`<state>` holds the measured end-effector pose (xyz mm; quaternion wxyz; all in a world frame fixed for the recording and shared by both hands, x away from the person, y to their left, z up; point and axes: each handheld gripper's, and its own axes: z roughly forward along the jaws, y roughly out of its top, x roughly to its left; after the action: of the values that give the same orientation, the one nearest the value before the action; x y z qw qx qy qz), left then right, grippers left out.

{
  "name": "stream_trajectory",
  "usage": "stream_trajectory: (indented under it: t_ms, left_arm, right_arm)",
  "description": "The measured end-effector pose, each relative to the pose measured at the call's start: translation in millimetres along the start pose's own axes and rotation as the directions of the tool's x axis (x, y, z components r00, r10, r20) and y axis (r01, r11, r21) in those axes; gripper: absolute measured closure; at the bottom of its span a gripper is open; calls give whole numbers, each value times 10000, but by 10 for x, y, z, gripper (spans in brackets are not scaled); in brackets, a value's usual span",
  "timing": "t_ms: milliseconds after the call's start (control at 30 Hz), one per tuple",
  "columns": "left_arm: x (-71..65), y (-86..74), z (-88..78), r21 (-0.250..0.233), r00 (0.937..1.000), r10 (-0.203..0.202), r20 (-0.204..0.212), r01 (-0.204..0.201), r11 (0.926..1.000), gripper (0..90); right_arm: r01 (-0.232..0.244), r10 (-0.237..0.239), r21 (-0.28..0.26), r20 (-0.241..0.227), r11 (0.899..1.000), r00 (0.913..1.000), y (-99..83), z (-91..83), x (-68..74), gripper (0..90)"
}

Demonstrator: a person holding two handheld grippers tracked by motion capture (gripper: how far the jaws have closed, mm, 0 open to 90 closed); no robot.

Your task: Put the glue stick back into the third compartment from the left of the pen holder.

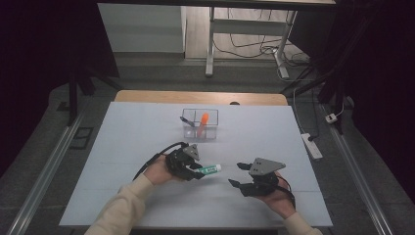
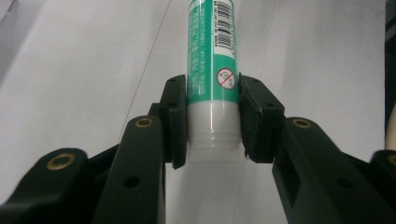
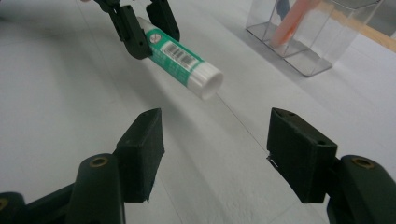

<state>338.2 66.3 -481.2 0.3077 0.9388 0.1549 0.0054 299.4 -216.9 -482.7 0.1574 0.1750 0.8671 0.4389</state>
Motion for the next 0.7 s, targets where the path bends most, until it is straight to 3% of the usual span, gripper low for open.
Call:
stream_trajectory:
  t_ms: [700]
  left_arm:
    - [-68, 94, 95, 191, 9996, 227, 148, -230, 9996, 645]
  right_arm:
    - [823, -808, 498, -303, 9954, 9963, 224, 259, 99, 361]
